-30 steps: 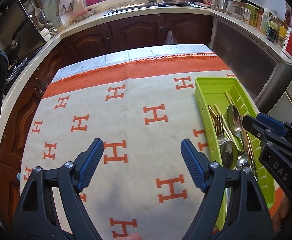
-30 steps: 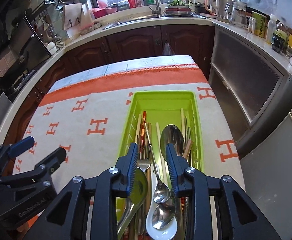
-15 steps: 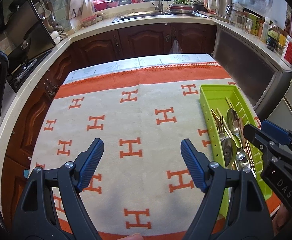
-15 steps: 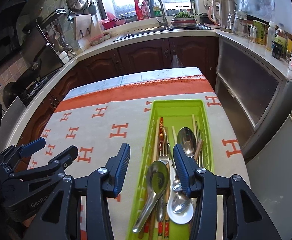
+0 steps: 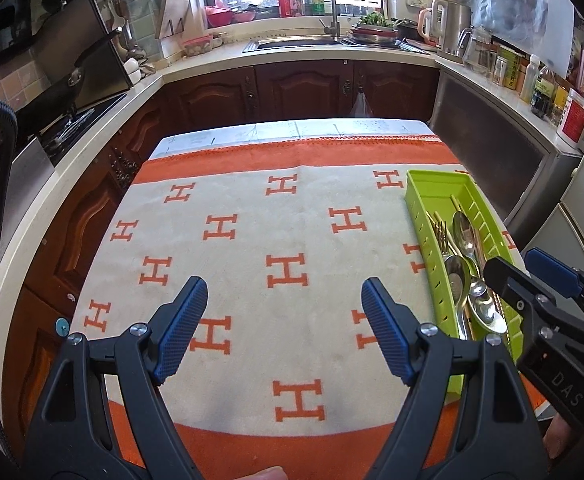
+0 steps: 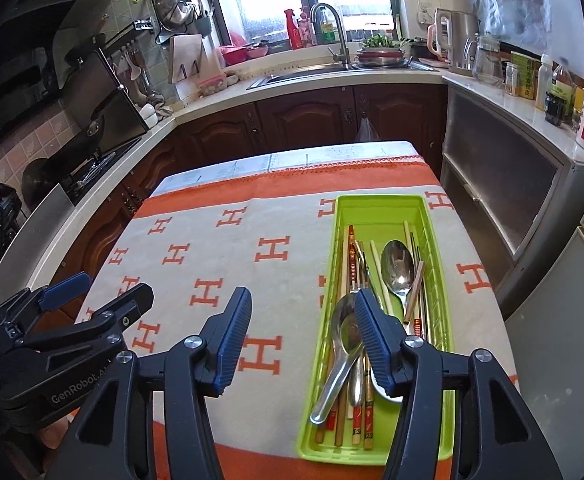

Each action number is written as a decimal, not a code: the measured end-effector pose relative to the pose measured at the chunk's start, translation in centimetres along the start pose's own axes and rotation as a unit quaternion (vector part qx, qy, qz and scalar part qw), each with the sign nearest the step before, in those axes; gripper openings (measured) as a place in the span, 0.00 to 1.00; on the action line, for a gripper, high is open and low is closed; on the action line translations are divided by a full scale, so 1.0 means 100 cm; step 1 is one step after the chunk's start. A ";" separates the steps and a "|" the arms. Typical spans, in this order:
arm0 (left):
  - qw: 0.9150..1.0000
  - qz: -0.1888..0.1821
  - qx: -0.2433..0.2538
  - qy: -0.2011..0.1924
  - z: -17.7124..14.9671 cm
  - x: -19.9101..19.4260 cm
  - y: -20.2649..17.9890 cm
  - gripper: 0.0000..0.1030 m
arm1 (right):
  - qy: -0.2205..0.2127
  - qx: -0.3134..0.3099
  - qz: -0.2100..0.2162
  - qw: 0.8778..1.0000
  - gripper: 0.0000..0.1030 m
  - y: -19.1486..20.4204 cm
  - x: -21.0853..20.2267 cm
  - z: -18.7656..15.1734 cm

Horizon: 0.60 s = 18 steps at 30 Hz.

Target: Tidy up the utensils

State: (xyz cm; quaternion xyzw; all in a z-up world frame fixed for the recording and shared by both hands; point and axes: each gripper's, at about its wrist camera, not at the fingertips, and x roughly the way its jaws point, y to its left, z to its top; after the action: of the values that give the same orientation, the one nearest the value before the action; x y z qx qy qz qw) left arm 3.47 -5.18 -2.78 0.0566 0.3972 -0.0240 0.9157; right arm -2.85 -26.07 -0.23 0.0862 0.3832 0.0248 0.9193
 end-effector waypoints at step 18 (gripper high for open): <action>0.999 0.022 -0.042 -0.011 -0.033 -0.029 0.033 0.75 | -0.033 -0.029 0.003 0.999 0.71 0.045 -0.047 -0.033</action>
State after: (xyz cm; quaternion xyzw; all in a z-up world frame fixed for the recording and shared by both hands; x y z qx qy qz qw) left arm -0.57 -1.55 -2.61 0.0266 0.3860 0.0121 0.9220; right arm -8.42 -21.67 1.56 0.0610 0.3518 0.0359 0.9334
